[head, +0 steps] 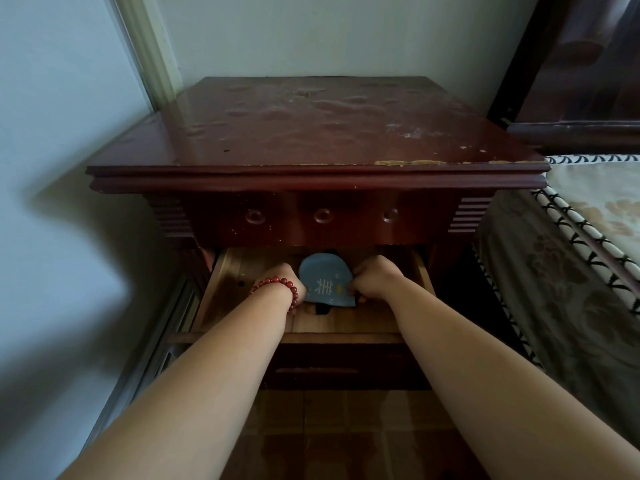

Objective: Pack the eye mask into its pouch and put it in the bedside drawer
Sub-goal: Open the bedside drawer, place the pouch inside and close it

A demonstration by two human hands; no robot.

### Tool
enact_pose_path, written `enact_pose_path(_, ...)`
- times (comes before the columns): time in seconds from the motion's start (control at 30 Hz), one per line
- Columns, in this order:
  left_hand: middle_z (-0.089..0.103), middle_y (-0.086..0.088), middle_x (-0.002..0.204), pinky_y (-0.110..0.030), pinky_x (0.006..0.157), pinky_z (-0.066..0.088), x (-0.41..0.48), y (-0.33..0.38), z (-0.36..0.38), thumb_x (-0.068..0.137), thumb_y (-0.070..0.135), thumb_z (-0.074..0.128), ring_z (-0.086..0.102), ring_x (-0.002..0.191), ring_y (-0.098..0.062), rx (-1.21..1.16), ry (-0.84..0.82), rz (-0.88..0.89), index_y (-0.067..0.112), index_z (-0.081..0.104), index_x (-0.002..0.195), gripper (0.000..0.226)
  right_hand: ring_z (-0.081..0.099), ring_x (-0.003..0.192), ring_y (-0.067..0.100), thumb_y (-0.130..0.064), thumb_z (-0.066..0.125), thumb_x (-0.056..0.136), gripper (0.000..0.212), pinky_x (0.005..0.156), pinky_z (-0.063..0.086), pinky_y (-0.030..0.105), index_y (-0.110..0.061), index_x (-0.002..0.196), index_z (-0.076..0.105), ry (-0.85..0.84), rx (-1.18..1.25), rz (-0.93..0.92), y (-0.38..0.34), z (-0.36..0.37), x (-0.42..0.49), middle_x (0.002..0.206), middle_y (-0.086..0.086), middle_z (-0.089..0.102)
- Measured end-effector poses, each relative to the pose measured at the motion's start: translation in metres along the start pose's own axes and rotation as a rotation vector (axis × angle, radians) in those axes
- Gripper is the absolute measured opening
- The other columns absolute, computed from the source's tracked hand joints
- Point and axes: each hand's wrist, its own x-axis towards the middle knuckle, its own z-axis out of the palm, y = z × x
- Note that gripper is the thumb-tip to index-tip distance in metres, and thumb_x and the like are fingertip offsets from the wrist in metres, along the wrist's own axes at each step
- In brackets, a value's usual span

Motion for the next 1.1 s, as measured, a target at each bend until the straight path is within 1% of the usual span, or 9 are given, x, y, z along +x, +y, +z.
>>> enact_pose_path(0.1, 0.073, -0.016, 0.09, -0.037, 0.074, 0.058, 0.001, -0.001, 0.002, 0.09, 0.021, 0.056, 0.072, 0.076, -0.028, -0.064, -0.021, -0.009, -0.001, 0.064, 0.098, 0.025, 0.066, 0.097, 0.023, -0.007, 0.066, 0.082, 0.049, 0.082, 0.057, 0.033, -0.019, 0.128, 0.055, 0.042, 0.097, -0.075, 0.0, 0.002, 0.0, 0.122, 0.011, 0.061)
enact_pose_path(0.17, 0.072, -0.017, 0.095, -0.043, 0.083, 0.056, 0.002, -0.001, 0.003, 0.091, 0.018, 0.056, 0.071, 0.084, -0.031, -0.073, -0.041, -0.022, -0.003, 0.063, 0.1, 0.024, 0.06, 0.11, 0.021, -0.006, 0.065, 0.082, 0.048, 0.088, 0.053, 0.029, -0.025, 0.126, 0.058, 0.029, 0.083, -0.134, -0.001, 0.003, -0.002, 0.129, 0.007, 0.057)
enact_pose_path(0.27, 0.073, -0.017, 0.09, -0.043, 0.08, 0.058, 0.003, -0.001, 0.002, 0.089, 0.016, 0.058, 0.072, 0.078, -0.032, -0.112, -0.04, -0.027, -0.003, 0.063, 0.097, 0.021, 0.057, 0.112, 0.019, -0.01, 0.067, 0.082, 0.045, 0.077, 0.047, 0.022, -0.025, 0.124, 0.059, -0.015, 0.043, -0.164, -0.003, 0.004, -0.005, 0.132, 0.006, 0.055)
enact_pose_path(0.37, 0.073, -0.016, 0.088, -0.042, 0.078, 0.058, 0.002, -0.001, 0.002, 0.088, 0.014, 0.059, 0.071, 0.074, -0.03, -0.103, -0.045, -0.04, -0.003, 0.061, 0.1, 0.021, 0.057, 0.113, 0.02, -0.01, 0.066, 0.083, 0.044, 0.079, 0.047, 0.022, -0.024, 0.124, 0.06, -0.046, -0.011, -0.165, -0.003, 0.004, -0.008, 0.134, 0.006, 0.053)
enact_pose_path(0.53, 0.067, -0.013, 0.1, -0.041, 0.084, 0.054, -0.001, 0.0, 0.001, 0.085, 0.023, 0.06, 0.064, 0.09, -0.029, 0.102, 0.1, 0.045, 0.005, 0.062, 0.107, 0.029, 0.057, 0.113, 0.02, -0.01, 0.065, 0.083, 0.047, 0.08, 0.047, 0.022, -0.024, 0.127, 0.058, -0.017, -0.019, -0.191, -0.002, 0.004, -0.008, 0.135, 0.007, 0.053)
enact_pose_path(0.67, 0.066, -0.011, 0.101, -0.036, 0.076, 0.053, -0.003, 0.003, -0.002, 0.086, 0.033, 0.059, 0.062, 0.091, -0.026, 0.176, 0.178, 0.056, 0.007, 0.062, 0.108, 0.034, 0.058, 0.109, 0.02, -0.011, 0.066, 0.081, 0.046, 0.072, 0.044, 0.021, -0.026, 0.124, 0.059, 0.028, -0.01, -0.218, -0.003, 0.004, -0.01, 0.131, 0.006, 0.055)
enact_pose_path(0.87, 0.064, -0.012, 0.109, -0.033, 0.072, 0.049, -0.007, 0.006, -0.005, 0.087, 0.038, 0.057, 0.061, 0.097, -0.026, 0.153, 0.151, 0.078, 0.006, 0.058, 0.116, 0.043, 0.057, 0.091, 0.015, -0.013, 0.066, 0.081, 0.044, 0.058, 0.042, 0.018, -0.026, 0.123, 0.059, 0.066, 0.005, -0.224, 0.0, -0.001, -0.016, 0.127, 0.007, 0.057)
enact_pose_path(0.97, 0.06, -0.012, 0.12, -0.035, 0.085, 0.049, -0.015, 0.012, -0.01, 0.086, 0.038, 0.057, 0.058, 0.102, -0.025, 0.16, 0.063, 0.122, 0.007, 0.049, 0.127, 0.052, 0.056, 0.11, 0.02, -0.024, 0.065, 0.085, 0.054, 0.078, 0.044, 0.024, -0.021, 0.136, 0.047, 0.014, -0.106, -0.247, -0.004, -0.004, -0.024, 0.138, 0.009, 0.05)
enact_pose_path(1.1, 0.055, -0.011, 0.126, -0.032, 0.086, 0.045, -0.032, 0.016, -0.017, 0.089, 0.039, 0.053, 0.054, 0.099, -0.021, 0.277, -0.02, 0.192, 0.009, 0.04, 0.135, 0.056, 0.04, 0.132, 0.025, -0.032, 0.06, 0.088, 0.063, 0.104, 0.039, 0.035, -0.02, 0.144, 0.034, -0.004, -0.239, -0.272, -0.006, -0.007, -0.036, 0.148, 0.011, 0.038)
